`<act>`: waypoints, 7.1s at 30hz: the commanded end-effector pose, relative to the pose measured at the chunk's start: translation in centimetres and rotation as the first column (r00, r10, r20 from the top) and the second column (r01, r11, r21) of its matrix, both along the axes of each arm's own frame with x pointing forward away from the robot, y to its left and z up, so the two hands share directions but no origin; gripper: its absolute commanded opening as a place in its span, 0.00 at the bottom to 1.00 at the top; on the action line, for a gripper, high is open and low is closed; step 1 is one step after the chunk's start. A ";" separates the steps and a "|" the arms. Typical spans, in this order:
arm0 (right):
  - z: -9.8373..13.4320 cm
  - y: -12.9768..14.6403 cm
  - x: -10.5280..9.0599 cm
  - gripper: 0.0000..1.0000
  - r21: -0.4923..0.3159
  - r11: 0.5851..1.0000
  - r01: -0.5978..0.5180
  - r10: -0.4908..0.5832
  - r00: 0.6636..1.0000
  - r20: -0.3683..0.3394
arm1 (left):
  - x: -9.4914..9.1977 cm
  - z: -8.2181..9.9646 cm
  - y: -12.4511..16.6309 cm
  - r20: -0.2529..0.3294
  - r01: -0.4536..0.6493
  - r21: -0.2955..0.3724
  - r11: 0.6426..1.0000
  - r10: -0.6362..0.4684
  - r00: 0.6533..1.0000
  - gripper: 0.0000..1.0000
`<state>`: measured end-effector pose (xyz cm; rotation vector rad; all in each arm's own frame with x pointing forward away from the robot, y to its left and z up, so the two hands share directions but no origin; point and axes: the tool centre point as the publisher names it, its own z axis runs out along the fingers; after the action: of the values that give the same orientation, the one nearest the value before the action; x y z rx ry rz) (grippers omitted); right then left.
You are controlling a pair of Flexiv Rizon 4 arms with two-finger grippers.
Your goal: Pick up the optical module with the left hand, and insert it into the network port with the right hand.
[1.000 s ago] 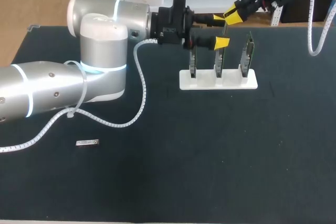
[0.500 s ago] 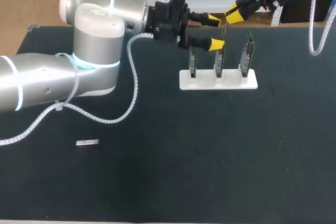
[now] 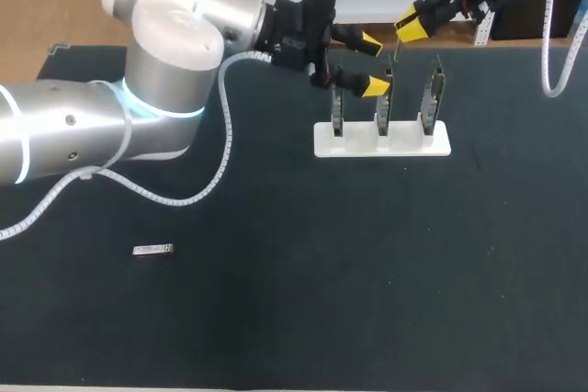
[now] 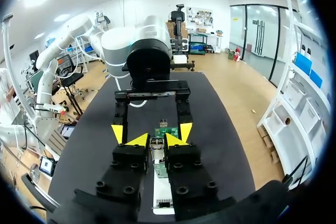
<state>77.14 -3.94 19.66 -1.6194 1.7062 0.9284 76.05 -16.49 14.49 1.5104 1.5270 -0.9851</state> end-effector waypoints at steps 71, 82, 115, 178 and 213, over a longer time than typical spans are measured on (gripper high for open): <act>-0.2 -0.2 -0.1 0.00 0.010 1.000 0.006 -0.006 1.000 0.001 | 0.0 -1.6 0.6 -0.033 0.020 0.149 0.989 -0.015 0.999 1.00; -0.1 -0.1 0.0 0.00 0.009 1.000 -0.002 0.001 1.000 0.005 | 0.0 -1.7 0.7 -0.034 0.022 0.155 0.988 -0.017 0.999 1.00; -0.2 -0.1 0.2 0.00 0.022 1.000 -0.005 0.005 1.000 0.002 | -0.1 -2.2 1.0 -0.044 0.034 0.201 0.979 -0.026 0.999 1.00; -2.3 1.0 0.4 0.00 -0.016 0.999 -0.028 0.028 0.999 -0.023 | -0.1 -2.2 1.0 -0.044 0.034 0.201 0.979 -0.026 0.999 1.00; -3.3 1.0 0.0 0.00 -0.069 0.998 -0.008 0.007 1.000 -0.012 | -0.1 -2.2 1.0 -0.044 0.034 0.201 0.979 -0.026 0.999 1.00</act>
<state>77.49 -3.08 16.81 -1.6716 1.7571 0.9015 75.79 -15.40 12.23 1.6621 1.6767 -0.9052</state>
